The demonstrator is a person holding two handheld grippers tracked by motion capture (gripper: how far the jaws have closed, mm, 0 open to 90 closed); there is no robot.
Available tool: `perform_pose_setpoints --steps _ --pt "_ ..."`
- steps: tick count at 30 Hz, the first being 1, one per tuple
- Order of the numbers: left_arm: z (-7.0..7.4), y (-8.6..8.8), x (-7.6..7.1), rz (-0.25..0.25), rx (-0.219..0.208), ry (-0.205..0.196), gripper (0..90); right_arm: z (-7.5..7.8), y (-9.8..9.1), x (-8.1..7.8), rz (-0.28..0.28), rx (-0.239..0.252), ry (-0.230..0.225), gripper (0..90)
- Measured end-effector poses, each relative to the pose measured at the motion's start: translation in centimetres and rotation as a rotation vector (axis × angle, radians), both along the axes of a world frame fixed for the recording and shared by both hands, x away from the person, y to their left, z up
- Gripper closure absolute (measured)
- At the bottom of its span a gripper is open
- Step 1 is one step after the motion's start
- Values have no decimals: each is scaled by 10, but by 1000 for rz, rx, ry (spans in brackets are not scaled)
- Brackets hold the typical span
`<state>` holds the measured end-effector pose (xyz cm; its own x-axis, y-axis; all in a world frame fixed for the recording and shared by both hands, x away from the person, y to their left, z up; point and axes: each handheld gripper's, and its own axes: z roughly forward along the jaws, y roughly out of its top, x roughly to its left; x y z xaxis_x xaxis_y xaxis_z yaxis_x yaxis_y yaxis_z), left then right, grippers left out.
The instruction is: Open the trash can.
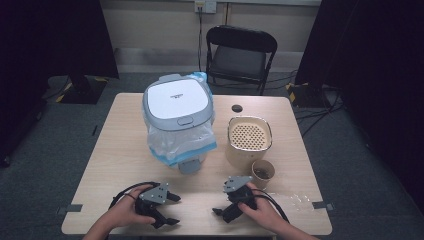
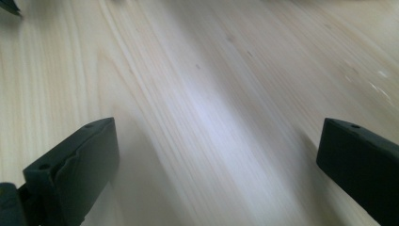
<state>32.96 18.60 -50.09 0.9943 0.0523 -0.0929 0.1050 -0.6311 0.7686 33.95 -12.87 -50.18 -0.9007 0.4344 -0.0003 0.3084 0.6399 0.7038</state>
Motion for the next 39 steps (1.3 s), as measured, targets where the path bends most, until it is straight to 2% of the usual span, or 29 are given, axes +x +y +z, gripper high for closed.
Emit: perform_pose_setpoints --steps 3,6,9,10,11,12,13,14,15,17,19,22,26,31,39 --pt "0 0 1 -5 -2 3 244 0 -3 0 -5 -2 -4 0" --pt "0 -1 1 14 -8 47 200 0 -3 0 -4 -1 -4 0" --pt "0 -1 2 16 4 35 180 0 -3 0 -4 -2 -4 0" --pt "0 -2 0 35 -18 67 180 0 -3 0 -4 -2 -4 0" --pt "0 -2 1 42 -17 78 180 0 -3 0 -4 -2 -4 0" --pt "2 -1 3 41 13 71 180 0 -3 0 -4 -1 -3 0" --pt "4 -2 3 56 13 95 180 0 -3 0 -4 -1 -3 0" --pt "5 -2 3 62 27 99 179 0 -3 0 -3 -1 -4 0" --pt "7 -3 3 78 49 96 173 0 -3 0 -4 -1 -3 0" --pt "11 -2 3 85 61 84 165 0 -3 0 -3 -1 -3 0" --pt "17 0 3 82 63 74 165 0 -3 0 -3 -1 -3 0" --pt "30 2 2 114 31 89 166 0 -3 0 -3 -1 -3 0" --pt "50 5 1 145 1 90 165 0 -3 0 -4 -1 -3 0" --pt "72 9 3 186 -14 89 166 0 -3 0 -4 -1 -4 0" --pt "102 13 7 217 1 75 166 0 -3 0 -3 -1 -3 0"
